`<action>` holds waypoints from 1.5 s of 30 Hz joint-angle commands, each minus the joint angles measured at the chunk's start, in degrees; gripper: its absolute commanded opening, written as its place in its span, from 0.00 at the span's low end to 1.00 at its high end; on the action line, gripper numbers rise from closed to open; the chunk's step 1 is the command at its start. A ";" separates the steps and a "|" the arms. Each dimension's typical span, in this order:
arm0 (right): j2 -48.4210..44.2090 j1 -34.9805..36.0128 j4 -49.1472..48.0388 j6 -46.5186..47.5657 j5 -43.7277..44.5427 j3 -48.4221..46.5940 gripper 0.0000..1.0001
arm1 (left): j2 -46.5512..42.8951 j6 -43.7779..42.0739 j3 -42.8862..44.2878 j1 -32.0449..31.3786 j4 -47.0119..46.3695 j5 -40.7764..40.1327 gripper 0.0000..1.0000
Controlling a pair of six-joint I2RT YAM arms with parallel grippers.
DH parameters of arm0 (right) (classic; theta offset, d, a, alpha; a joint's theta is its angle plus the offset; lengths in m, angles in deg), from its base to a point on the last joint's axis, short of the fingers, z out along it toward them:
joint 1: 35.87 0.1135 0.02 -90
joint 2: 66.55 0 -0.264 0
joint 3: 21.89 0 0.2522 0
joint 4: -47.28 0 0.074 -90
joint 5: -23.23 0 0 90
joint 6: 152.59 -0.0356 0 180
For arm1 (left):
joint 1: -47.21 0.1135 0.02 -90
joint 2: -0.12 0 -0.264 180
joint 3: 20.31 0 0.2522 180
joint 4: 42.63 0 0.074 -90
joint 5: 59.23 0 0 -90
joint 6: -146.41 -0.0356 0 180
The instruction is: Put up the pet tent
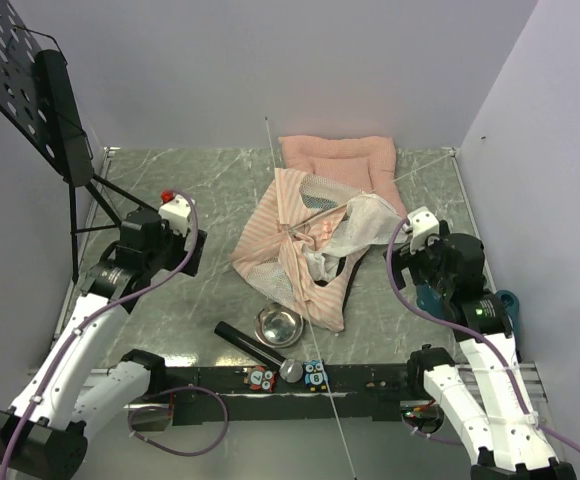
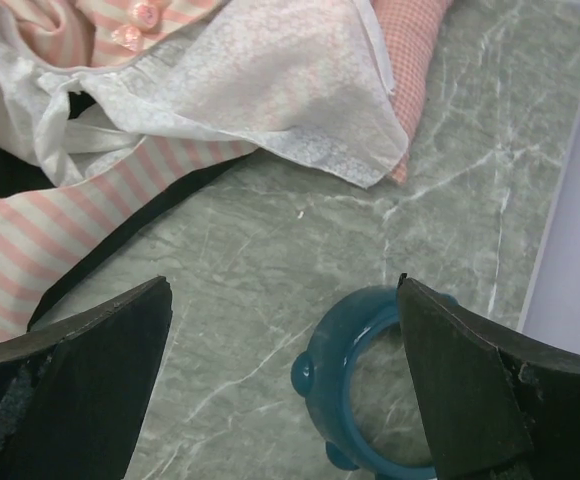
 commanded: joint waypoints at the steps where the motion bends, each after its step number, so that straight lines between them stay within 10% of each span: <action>1: 1.95 -0.26 0.35 4.78 -5.84 -4.10 1.00 | 1.96 -3.32 2.51 0.25 0.15 1.17 1.00; 9: 14.08 6.40 5.02 6.98 -8.85 -12.02 1.00 | 8.54 -20.90 4.27 0.16 11.56 15.93 1.00; 24: 25.51 19.43 -3.94 12.35 -10.07 -17.30 1.00 | 25.50 -27.85 1.20 0.42 6.31 19.64 0.94; 38: 26.82 22.94 -18.36 20.34 -25.10 -12.37 1.00 | 38.00 -34.98 5.68 12.29 5.69 31.32 0.35; 41: 29.37 24.26 -20.64 21.66 -25.72 -12.64 1.00 | 38.08 -35.51 6.29 12.29 5.95 33.08 0.01; 45: 32.10 26.37 -25.73 22.98 -26.16 -12.11 1.00 | 37.48 -34.72 7.79 12.29 8.23 36.06 0.01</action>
